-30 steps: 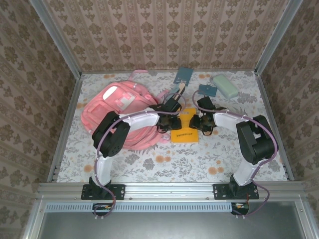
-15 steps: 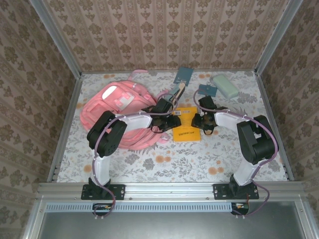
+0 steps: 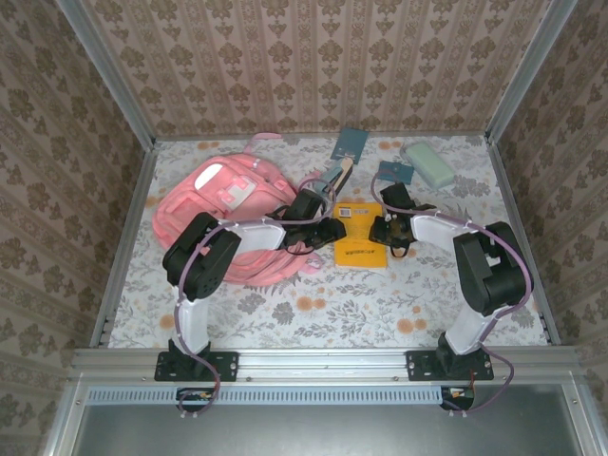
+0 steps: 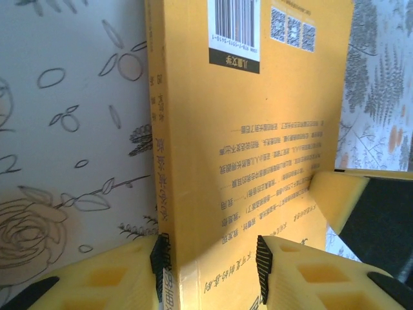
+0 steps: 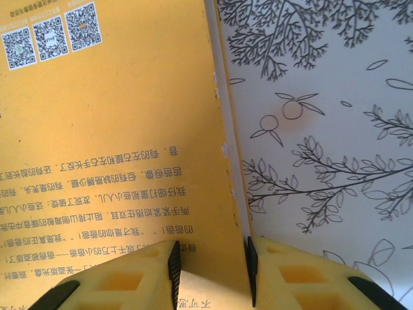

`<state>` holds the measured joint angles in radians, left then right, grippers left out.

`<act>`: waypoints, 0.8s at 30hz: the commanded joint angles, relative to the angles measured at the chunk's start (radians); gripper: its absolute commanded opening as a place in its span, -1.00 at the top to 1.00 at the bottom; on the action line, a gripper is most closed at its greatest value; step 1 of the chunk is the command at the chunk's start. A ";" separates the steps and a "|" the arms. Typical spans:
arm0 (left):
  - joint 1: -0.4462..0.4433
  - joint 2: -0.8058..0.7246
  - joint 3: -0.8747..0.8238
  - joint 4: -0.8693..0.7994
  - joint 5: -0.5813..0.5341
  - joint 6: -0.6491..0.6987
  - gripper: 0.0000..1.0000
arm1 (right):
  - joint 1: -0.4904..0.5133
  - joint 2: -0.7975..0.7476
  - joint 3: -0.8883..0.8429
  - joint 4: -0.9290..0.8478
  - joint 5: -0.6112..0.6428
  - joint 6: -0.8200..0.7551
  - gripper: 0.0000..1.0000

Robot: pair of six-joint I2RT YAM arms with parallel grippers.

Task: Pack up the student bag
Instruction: Pick up the book at the center of the table.

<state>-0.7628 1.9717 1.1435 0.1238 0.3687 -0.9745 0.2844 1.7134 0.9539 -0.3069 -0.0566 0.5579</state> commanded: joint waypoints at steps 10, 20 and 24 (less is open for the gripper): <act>-0.020 -0.062 -0.033 0.343 0.236 -0.076 -0.03 | 0.029 -0.015 -0.033 0.006 -0.117 0.029 0.31; -0.002 -0.093 -0.025 0.239 0.237 0.005 -0.03 | 0.027 -0.031 -0.034 0.000 -0.115 0.031 0.30; 0.002 -0.104 -0.002 0.141 0.221 0.052 0.22 | 0.027 -0.032 -0.034 -0.002 -0.114 0.031 0.30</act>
<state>-0.7574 1.9266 1.1011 0.2867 0.5438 -0.9821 0.2924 1.6901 0.9405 -0.2935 -0.1246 0.5797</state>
